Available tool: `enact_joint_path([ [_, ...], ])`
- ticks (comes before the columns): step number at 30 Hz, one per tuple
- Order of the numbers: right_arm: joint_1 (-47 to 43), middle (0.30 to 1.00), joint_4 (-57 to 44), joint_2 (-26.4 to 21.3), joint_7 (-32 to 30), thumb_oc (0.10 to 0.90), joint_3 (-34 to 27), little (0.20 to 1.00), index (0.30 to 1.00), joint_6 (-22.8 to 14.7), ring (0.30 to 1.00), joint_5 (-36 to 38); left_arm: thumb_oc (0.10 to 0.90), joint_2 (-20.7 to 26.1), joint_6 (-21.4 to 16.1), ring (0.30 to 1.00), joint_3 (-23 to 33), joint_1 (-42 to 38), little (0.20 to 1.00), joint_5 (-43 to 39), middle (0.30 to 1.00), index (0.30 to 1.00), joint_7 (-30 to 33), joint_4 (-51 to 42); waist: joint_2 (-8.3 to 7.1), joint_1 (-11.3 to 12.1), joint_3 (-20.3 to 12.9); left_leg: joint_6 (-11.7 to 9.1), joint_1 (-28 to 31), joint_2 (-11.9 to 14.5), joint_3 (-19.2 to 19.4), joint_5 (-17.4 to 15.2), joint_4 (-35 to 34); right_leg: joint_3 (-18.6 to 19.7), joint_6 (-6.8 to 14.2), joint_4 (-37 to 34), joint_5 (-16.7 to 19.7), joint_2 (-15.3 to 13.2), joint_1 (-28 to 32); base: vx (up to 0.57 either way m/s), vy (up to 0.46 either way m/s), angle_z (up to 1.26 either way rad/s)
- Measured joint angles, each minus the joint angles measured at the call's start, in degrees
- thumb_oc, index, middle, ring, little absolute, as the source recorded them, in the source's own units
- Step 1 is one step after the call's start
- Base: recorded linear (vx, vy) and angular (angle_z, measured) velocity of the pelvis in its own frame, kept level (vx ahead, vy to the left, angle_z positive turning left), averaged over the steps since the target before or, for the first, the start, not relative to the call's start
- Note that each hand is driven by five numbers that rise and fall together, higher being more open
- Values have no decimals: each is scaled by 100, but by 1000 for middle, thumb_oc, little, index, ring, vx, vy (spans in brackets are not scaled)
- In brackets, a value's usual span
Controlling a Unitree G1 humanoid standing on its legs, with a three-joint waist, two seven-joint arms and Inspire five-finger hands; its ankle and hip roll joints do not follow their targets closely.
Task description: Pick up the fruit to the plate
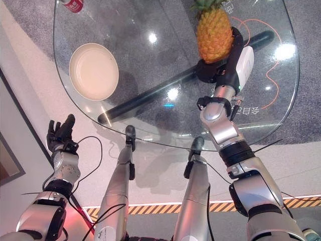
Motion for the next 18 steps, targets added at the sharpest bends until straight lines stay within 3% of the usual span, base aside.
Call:
enact_joint_path([
  [7,200,300,-198,2,6,100,-4,200,300,-101,300,-305,800,215,-424,900,-11,-275,900,134,900,900,133,-738,-6,-121,3,-2,-102,3,-54,1,-1,-61,24,-7,-41,-1,-61,2,-6,2],
  [18,568,300,-489,16,149,100,-114,200,300,-387,300,-838,800,163,-549,900,-89,-426,900,635,900,900,-240,-1681,-28,-205,13,-3,-194,4,-50,2,-2,-95,-6,-10,-21,-4,-111,0,0,0],
])
